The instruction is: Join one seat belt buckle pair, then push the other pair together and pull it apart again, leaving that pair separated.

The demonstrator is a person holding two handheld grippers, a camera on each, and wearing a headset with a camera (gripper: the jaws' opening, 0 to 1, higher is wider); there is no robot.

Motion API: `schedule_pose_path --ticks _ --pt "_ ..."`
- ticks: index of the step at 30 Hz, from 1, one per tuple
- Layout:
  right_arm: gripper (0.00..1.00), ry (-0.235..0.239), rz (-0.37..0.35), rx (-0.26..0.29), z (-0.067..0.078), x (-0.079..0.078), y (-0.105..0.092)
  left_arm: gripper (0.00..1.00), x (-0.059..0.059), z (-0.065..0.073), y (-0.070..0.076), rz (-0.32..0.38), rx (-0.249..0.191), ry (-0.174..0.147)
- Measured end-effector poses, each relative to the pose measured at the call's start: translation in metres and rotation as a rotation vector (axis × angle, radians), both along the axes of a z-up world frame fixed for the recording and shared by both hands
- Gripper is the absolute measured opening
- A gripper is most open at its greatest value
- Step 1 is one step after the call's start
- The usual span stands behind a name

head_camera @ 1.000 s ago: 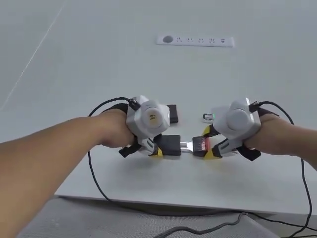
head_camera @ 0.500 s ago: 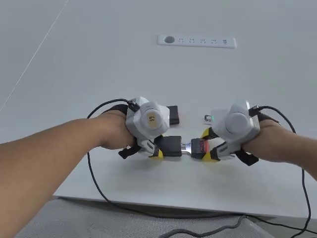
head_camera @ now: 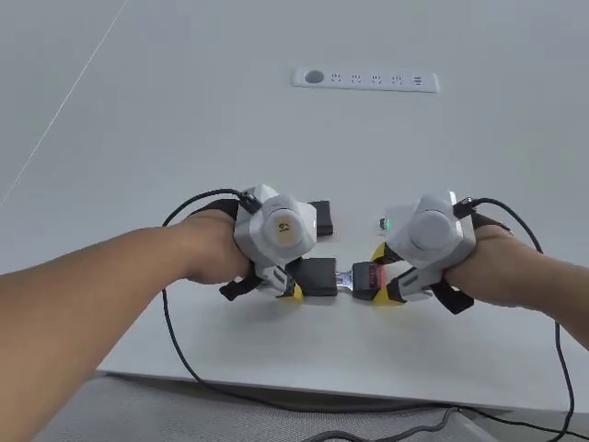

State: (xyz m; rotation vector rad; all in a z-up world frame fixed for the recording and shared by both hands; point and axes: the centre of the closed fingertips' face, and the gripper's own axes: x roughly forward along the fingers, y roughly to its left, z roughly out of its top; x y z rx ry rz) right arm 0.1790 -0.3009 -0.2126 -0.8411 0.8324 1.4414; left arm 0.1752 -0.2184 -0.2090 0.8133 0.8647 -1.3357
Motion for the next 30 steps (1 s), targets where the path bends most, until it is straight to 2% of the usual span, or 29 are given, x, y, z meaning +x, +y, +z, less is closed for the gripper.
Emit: schedule_pose_path --ticks 7,9,12,13,14,22,30 --pt "0.3 -0.01 0.021 -0.004 -0.001 0.0 0.003 0.32 0.0 -0.001 0.001 -0.006 -0.006 0.0" --pt "0.3 -0.003 0.016 0.023 -0.001 -0.003 0.01 0.32 0.0 0.0 0.0 -0.007 -0.013 0.0" --pt "0.29 -0.007 0.008 0.027 0.0 -0.003 0.019 0.32 0.0 -0.001 0.001 -0.011 -0.005 -0.001" --pt "0.29 -0.01 -0.016 0.022 0.003 -0.003 0.019 0.32 0.0 -0.001 0.001 -0.011 -0.005 -0.001" --pt "0.29 -0.001 0.006 0.023 0.004 -0.006 0.017 0.32 0.0 -0.002 0.002 -0.007 -0.008 -0.001" --pt "0.3 0.002 -0.003 0.018 0.006 -0.007 0.016 0.32 0.002 -0.003 0.002 -0.008 0.015 -0.002" --pt "0.3 0.006 -0.012 0.025 0.006 -0.005 0.015 0.32 0.002 -0.003 0.002 0.019 0.0 0.0"
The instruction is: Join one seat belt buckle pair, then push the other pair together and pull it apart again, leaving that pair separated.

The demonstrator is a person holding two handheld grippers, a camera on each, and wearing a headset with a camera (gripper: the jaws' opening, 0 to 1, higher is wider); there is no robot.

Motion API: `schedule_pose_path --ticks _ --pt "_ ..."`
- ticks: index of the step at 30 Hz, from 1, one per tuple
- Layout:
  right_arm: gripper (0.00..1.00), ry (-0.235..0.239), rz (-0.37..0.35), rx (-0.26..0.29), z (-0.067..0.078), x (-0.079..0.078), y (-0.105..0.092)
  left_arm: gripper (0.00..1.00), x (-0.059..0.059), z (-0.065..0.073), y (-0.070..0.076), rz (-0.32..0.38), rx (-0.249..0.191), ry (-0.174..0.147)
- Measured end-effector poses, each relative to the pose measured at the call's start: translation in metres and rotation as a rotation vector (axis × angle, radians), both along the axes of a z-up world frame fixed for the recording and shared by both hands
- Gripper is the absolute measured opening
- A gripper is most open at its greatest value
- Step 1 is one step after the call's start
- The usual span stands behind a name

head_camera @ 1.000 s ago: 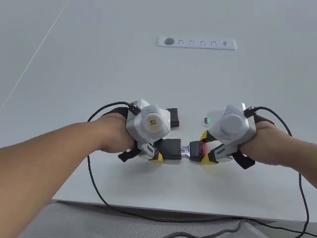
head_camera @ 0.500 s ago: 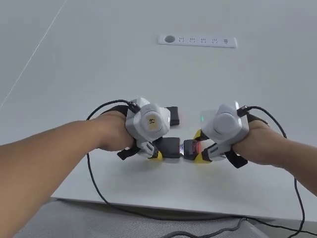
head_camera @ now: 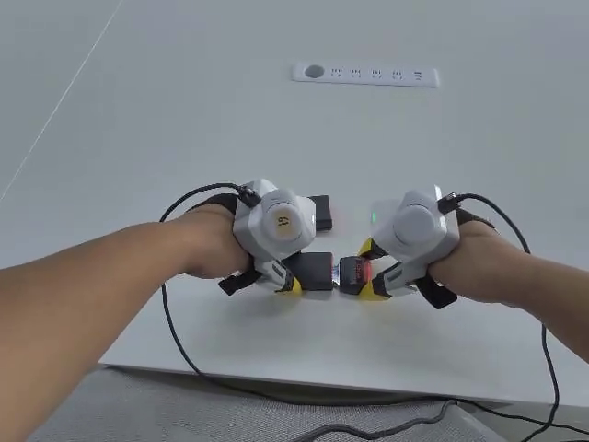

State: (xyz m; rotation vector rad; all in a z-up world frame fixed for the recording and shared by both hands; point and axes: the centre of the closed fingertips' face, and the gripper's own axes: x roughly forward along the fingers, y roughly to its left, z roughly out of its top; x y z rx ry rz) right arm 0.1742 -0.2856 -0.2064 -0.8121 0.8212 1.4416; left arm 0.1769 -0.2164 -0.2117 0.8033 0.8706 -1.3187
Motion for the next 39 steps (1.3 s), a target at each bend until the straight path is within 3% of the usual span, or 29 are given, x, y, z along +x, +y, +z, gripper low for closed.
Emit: schedule_pose_path --ticks 5,11,22,39 --pt "0.3 -0.006 0.003 0.012 -0.001 0.0018 -0.0002 0.32 -0.0025 0.0014 0.0001 0.008 -0.007 -0.004" --pt "0.3 -0.027 0.025 -0.012 -0.0014 0.0006 0.0002 0.32 -0.0049 0.0033 0.0022 0.001 0.001 -0.015" --pt "0.29 -0.007 0.004 -0.006 -0.0036 0.0007 -0.0011 0.31 -0.005 0.0044 0.0013 0.015 -0.014 -0.009" --pt "0.3 -0.014 -0.013 -0.003 -0.005 0.0015 -0.0032 0.32 -0.006 0.0053 0.0003 0.025 -0.022 -0.018"
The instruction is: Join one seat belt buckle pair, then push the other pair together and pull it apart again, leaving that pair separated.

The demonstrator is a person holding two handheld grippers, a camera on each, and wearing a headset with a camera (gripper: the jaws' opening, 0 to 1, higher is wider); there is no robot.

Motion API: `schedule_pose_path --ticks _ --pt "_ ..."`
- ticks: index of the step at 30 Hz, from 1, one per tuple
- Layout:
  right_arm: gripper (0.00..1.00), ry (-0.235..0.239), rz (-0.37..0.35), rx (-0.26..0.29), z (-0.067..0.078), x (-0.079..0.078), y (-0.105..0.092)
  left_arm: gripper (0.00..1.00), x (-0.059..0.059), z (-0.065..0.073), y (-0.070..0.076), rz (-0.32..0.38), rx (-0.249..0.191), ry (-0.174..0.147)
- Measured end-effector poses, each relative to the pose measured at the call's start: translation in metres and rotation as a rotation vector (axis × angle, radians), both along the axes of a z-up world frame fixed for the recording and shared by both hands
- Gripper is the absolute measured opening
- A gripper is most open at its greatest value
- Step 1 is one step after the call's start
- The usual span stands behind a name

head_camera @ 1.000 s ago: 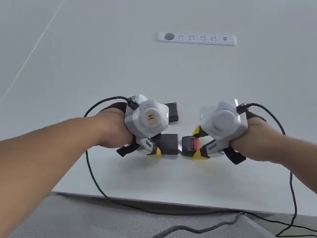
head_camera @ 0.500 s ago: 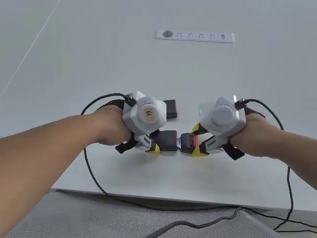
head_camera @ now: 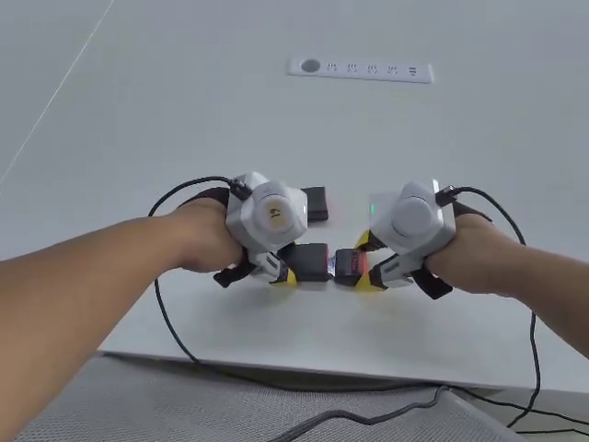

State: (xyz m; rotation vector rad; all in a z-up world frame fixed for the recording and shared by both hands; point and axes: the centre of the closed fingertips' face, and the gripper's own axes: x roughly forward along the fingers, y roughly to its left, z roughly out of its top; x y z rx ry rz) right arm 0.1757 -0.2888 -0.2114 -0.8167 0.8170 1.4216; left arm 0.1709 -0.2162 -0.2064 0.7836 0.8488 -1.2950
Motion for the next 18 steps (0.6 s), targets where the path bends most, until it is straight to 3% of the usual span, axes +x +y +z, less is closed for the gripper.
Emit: schedule_pose_path --ticks 9,18 --pt "0.3 -0.008 -0.013 0.062 0.0018 -0.0016 0.0002 0.32 0.0017 -0.001 0.0021 -0.004 -0.068 -0.018" --pt "0.3 0.01 -0.037 0.103 0.0021 -0.0011 0.0021 0.32 0.001 0.0014 -0.0008 -0.009 -0.103 -0.022"
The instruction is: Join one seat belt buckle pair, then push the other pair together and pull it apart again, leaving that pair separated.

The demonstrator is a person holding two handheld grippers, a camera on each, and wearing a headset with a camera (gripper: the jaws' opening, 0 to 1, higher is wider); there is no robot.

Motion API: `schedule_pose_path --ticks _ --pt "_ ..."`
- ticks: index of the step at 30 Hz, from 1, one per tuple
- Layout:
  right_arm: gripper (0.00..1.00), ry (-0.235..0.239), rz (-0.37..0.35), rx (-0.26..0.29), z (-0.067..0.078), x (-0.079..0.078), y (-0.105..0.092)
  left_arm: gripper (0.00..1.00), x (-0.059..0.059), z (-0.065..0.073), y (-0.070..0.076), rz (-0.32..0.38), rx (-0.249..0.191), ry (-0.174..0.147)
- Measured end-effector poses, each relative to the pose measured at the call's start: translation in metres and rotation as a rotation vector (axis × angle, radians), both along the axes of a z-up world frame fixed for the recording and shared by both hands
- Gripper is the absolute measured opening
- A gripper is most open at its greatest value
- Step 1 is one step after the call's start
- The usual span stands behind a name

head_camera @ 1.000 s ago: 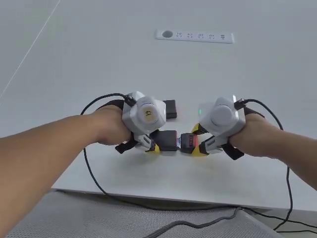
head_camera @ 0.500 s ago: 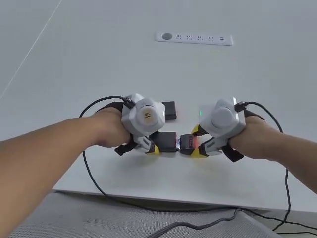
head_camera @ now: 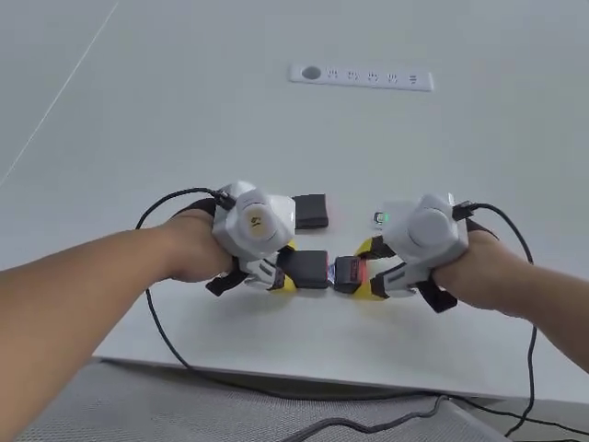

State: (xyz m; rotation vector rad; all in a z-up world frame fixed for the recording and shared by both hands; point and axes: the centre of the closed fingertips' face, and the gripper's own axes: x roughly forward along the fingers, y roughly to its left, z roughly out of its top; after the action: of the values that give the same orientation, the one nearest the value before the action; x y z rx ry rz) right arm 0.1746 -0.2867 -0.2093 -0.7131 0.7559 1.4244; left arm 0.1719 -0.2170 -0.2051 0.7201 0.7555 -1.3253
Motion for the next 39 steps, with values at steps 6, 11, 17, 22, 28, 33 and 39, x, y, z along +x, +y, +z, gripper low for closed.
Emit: schedule_pose_path --ticks 6,11,17,22,28,33,39 --pt "0.31 -0.001 0.001 0.01 0.001 0.0 0.0 0.32 -0.001 0.003 -0.002 -0.001 -0.017 -0.005" --pt "0.31 0.006 -0.007 0.015 -0.001 0.001 -0.001 0.32 -0.001 0.004 -0.002 -0.003 -0.02 -0.01" --pt "0.32 0.001 0.009 0.003 -0.001 -0.001 -0.001 0.33 -0.001 0.005 -0.003 0.003 -0.005 -0.003" --pt "0.32 0.004 0.014 -0.002 -0.001 0.0 0.0 0.33 0.0 0.004 -0.002 0.008 0.003 0.006" --pt "0.33 0.028 -0.004 -0.012 -0.001 0.002 0.001 0.34 0.003 0.0 0.002 0.061 0.004 0.053" --pt "0.33 0.021 -0.002 -0.018 0.0 0.001 -0.001 0.35 0.006 -0.001 0.005 0.055 0.005 0.035" --pt "0.36 0.016 -0.019 0.0 0.01 0.002 0.003 0.38 0.007 0.0 0.01 0.057 0.018 0.017"
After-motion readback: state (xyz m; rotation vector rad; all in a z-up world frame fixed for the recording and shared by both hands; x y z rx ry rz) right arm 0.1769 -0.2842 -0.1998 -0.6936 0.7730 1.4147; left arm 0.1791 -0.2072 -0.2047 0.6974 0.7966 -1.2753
